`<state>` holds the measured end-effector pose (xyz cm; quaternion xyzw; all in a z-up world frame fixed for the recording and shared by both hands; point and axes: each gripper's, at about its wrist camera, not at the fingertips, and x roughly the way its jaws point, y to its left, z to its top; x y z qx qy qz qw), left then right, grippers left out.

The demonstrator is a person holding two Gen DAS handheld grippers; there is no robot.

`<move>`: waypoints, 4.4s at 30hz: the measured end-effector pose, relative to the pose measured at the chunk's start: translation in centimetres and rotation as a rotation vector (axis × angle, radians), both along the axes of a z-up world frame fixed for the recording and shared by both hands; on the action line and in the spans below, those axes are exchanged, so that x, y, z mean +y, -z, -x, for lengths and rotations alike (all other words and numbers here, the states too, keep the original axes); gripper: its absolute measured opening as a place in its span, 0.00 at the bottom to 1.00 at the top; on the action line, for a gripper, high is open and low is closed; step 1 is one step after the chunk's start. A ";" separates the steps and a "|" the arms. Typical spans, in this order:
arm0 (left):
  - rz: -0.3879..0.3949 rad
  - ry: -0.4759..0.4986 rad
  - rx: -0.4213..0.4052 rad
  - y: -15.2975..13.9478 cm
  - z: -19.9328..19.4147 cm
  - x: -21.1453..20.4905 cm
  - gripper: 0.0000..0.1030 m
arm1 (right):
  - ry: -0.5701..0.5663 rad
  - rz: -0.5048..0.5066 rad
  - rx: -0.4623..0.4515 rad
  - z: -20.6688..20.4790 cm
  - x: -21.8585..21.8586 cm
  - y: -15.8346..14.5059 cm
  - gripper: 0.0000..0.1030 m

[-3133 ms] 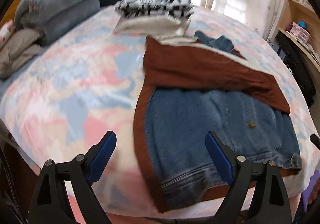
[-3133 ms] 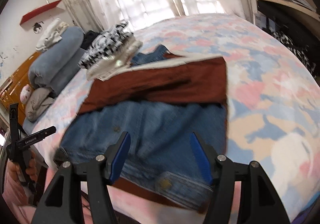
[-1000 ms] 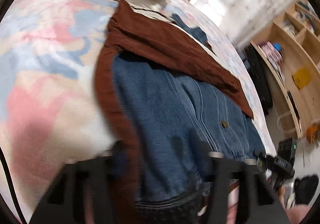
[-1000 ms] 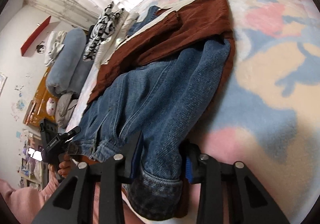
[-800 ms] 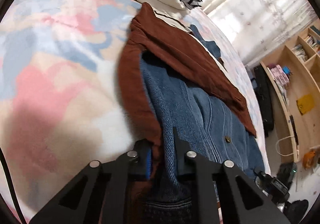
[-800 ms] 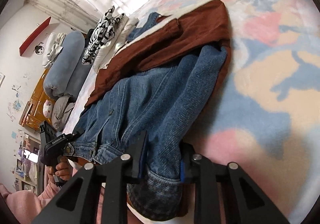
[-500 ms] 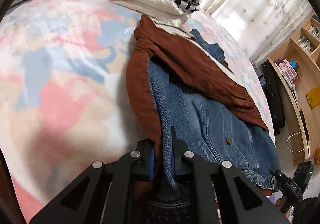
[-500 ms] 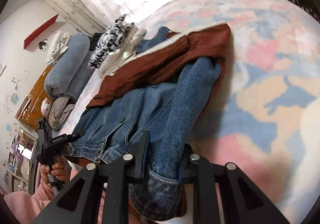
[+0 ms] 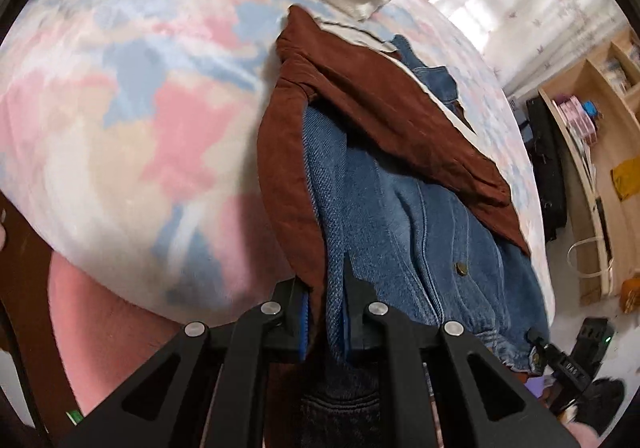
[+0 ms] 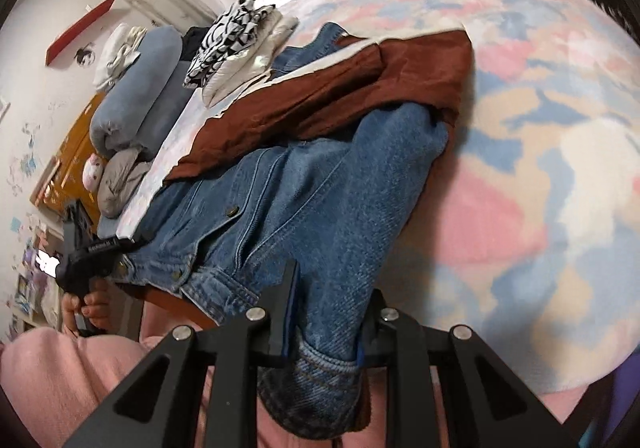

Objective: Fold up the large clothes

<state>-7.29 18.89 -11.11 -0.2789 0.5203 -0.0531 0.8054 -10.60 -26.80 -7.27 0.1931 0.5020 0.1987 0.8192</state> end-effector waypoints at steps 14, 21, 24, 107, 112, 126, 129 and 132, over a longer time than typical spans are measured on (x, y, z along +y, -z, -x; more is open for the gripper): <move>0.125 -0.010 -0.119 -4.7 -5.0 0.1 0.09 | 0.041 -0.180 -0.040 -5.0 -1.3 -3.3 0.22; 0.156 -0.030 -0.181 -7.5 -12.4 -0.2 0.09 | 0.070 -0.295 -0.078 -12.3 -2.4 -6.2 0.23; 0.165 -0.058 -0.206 -8.0 -16.9 0.0 0.10 | 0.099 -0.340 -0.109 -16.7 -2.8 -7.3 0.26; -0.491 0.147 -0.264 4.4 -40.1 -3.9 0.05 | 0.228 0.327 -0.194 -39.3 -1.0 6.2 0.00; -0.520 0.152 -0.279 3.6 -39.6 -4.3 0.05 | 0.216 0.328 -0.203 -39.1 -0.7 5.7 0.00; -0.423 0.274 -0.289 -0.3 -27.6 -13.3 0.08 | 0.062 0.216 -0.232 -29.0 8.8 0.7 0.03; -0.453 0.251 -0.267 2.0 -25.5 -14.8 0.11 | 0.024 0.216 -0.239 -27.4 11.4 1.8 0.03; -0.488 0.215 -0.279 3.4 -24.6 -14.7 0.12 | 0.021 0.252 -0.195 -26.9 11.9 3.9 0.03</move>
